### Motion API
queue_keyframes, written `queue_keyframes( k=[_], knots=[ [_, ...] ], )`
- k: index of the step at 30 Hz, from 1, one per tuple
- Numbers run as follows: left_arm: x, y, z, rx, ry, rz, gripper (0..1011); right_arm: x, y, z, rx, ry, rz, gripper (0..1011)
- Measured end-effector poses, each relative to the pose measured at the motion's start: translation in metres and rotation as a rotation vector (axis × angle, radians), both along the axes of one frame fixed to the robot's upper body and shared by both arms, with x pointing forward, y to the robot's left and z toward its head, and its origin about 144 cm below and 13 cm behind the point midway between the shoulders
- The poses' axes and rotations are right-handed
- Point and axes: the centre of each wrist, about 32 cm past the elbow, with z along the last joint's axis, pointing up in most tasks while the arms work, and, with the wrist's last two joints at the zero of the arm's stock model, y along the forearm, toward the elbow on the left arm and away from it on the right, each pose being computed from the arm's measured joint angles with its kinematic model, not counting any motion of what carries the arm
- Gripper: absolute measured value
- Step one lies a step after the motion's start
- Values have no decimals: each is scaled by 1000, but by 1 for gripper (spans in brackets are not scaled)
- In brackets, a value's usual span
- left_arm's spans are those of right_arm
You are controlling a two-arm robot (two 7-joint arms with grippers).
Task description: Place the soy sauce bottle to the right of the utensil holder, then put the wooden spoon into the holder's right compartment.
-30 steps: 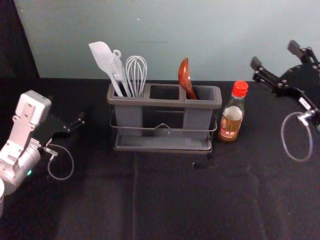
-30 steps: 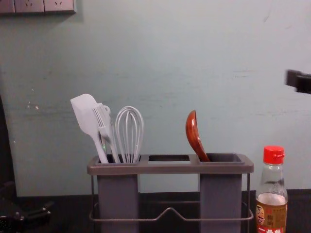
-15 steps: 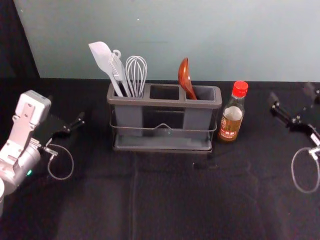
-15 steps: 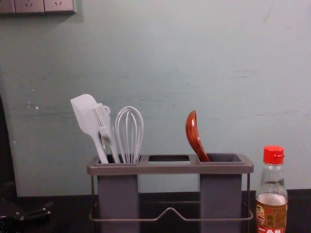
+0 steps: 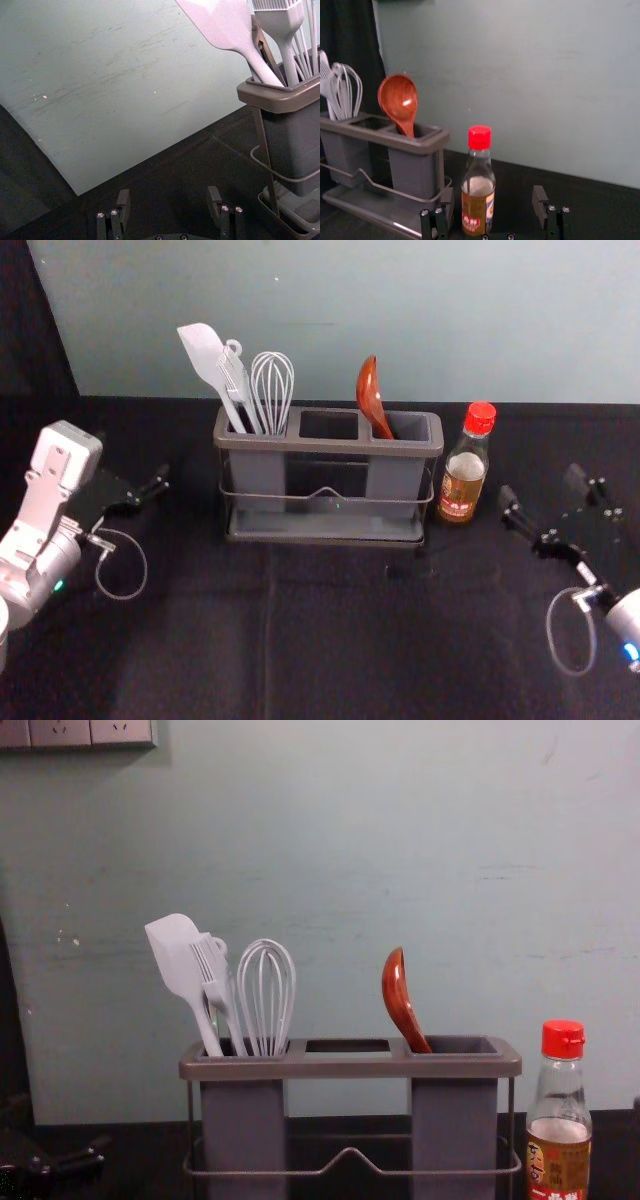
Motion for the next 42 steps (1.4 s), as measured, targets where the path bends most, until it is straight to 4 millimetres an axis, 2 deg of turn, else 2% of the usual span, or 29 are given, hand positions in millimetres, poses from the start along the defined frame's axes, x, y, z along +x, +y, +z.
queue_keyframes(
  k=[7,13,42],
  knots=[
    [0,0,0,0,0,0,1005,-3,25,-21,-4,16,-71,1003],
    [0,0,0,0,0,0,1005,-4,37,-31,-4,-4,-103,1003],
    [0,0,0,0,0,0,1005,0,41,-37,-8,1,-121,1003]
  ],
)
